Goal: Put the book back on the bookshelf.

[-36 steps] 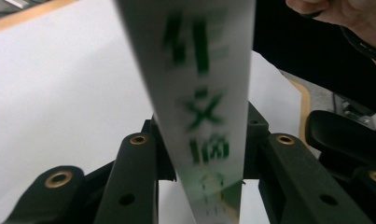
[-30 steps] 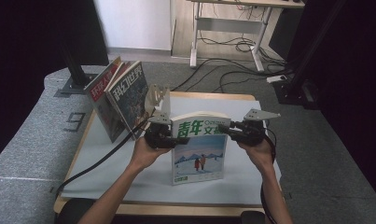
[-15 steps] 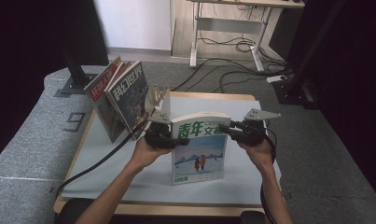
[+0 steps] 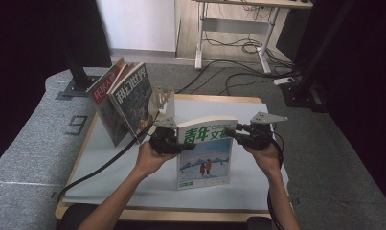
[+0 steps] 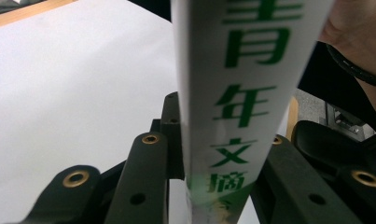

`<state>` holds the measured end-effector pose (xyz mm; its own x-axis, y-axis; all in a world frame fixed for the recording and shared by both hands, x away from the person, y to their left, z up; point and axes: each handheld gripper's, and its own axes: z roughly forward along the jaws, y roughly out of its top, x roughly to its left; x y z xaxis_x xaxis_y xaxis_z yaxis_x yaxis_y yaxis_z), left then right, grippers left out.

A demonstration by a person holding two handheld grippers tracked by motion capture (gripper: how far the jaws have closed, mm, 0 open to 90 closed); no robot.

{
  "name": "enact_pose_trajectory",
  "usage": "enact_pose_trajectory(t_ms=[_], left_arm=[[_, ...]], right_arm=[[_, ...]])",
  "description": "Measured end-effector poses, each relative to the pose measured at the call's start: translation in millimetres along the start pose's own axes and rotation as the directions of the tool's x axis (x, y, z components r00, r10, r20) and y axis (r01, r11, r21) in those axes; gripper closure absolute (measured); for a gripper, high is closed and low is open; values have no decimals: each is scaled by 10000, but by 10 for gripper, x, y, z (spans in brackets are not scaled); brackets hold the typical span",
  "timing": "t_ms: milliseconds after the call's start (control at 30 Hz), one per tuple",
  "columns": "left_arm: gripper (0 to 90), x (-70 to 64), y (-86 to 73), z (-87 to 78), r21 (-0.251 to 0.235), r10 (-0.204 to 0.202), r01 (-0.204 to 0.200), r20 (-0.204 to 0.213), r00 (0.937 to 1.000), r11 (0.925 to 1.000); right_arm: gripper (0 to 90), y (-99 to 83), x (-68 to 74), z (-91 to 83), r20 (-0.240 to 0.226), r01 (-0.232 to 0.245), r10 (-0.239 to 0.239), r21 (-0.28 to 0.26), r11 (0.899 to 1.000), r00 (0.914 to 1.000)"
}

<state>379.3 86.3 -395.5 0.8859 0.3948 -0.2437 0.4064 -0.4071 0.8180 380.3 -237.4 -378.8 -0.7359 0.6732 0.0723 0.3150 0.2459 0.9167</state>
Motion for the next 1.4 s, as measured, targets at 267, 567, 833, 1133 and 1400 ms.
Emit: enact_pose_trajectory(t_ms=[267,567,833,1133,1400], left_arm=[[741,-17,-6,7,-105,54,-54,-51,10000,9999],[742,-24,1,-9,-176,131,-133,-156,9998,9998],[743,-23,14,-65,-233,265,-278,-552,9981,9993],[744,-22,35,-145,-281,358,-387,-946,9949,9989],[744,-10,48,-235,-331,426,-472,-1290,9907,9983]], right_arm=[[525,-18,-7,2,313,89,-92,99,9999,9995],[393,-169,-127,-81,670,-413,407,83,9991,9969],[311,-306,-193,-86,1134,-453,382,605,9971,9928],[285,-436,-215,-64,1418,-461,299,1128,9925,9894],[287,-593,-255,-50,1570,-786,554,1458,9862,9860]])
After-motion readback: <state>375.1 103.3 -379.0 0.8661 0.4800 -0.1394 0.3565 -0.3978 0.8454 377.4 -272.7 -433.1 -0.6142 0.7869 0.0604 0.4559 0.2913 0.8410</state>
